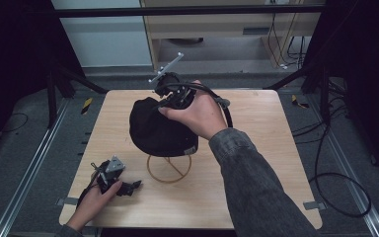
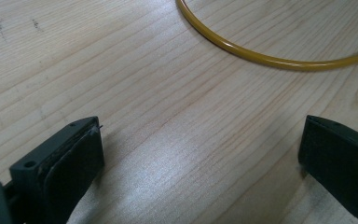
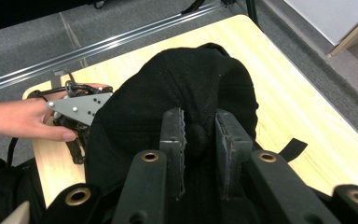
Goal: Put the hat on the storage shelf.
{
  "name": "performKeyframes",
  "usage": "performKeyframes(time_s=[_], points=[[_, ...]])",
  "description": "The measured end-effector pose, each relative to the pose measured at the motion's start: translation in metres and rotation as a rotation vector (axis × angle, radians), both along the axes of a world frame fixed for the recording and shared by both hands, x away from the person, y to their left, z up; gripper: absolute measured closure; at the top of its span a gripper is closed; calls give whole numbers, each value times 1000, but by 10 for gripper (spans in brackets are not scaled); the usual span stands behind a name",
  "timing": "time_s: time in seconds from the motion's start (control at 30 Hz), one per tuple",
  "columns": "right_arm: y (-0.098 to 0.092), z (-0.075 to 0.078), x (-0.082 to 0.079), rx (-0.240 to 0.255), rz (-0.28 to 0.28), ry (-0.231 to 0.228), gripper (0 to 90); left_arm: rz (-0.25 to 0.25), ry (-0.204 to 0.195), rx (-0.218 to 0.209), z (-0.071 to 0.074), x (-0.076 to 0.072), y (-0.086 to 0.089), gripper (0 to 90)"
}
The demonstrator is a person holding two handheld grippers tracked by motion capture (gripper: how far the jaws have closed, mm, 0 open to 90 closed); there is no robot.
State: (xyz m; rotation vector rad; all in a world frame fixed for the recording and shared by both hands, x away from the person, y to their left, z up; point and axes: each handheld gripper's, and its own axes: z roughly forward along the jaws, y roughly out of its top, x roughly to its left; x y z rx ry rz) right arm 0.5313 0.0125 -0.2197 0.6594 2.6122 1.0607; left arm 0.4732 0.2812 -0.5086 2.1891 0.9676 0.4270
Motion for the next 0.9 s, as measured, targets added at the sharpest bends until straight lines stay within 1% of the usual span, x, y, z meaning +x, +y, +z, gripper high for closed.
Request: performKeyframes(time_s=[0.37, 0.9], points=[[3, -5, 0, -8, 8, 11, 743, 0, 0, 0, 0, 0, 0, 0], [0, -12, 0, -15, 10, 31, 720, 0, 0, 1, 0, 0, 0, 0]])
